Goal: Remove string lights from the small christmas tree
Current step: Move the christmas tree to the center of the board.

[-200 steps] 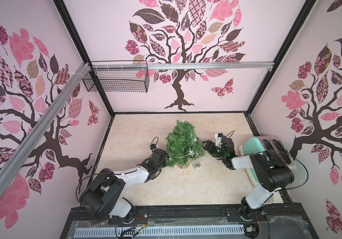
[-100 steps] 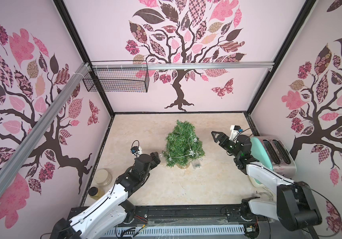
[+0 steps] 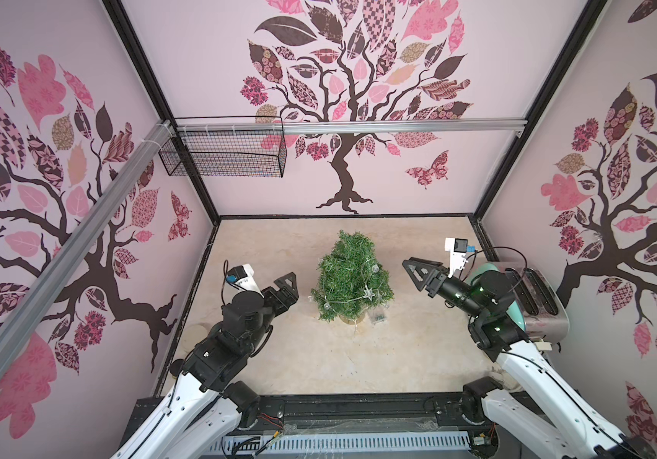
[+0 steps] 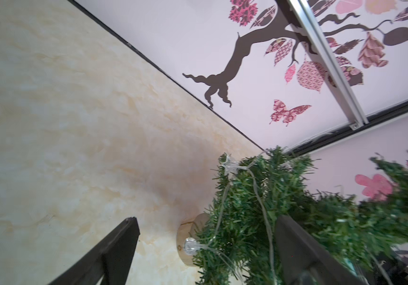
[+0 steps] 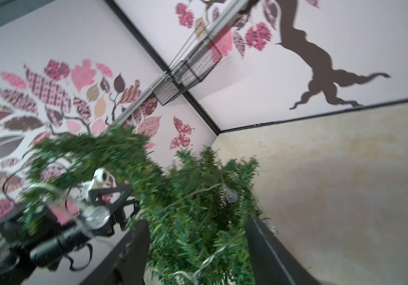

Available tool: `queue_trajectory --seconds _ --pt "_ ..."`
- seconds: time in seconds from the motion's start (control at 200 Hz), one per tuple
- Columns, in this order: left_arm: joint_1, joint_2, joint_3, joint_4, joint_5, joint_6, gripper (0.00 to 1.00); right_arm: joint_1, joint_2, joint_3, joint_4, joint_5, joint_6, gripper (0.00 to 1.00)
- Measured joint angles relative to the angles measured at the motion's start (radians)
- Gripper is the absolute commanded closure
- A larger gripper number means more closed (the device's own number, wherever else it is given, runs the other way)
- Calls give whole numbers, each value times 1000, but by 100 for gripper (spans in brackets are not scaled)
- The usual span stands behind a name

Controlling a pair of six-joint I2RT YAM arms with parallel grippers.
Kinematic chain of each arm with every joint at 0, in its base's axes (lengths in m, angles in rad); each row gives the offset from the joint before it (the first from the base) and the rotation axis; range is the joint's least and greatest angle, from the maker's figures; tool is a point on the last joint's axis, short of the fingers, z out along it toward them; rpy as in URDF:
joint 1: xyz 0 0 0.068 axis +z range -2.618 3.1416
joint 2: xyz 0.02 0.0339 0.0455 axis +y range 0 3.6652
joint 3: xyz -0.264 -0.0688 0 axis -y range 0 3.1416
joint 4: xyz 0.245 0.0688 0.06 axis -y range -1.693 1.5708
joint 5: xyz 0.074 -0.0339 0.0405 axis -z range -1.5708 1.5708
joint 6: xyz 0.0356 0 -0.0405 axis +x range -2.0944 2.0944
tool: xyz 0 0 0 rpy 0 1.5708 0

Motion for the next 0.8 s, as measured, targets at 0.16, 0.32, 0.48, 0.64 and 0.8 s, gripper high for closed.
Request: queue_trajectory --seconds 0.16,0.32,0.48,0.64,0.8 --pt "0 22 11 -1 75 37 13 20 -90 13 -43 -39 -47 49" --pt "0 55 11 3 135 61 14 151 -65 86 -138 -16 -132 50" --pt "0 85 19 5 167 80 14 290 -24 148 -223 33 -223 51" --pt "0 87 31 8 173 91 14 342 3 183 -280 67 -283 52" --pt "0 90 34 10 174 101 14 348 29 220 -311 87 -323 52"
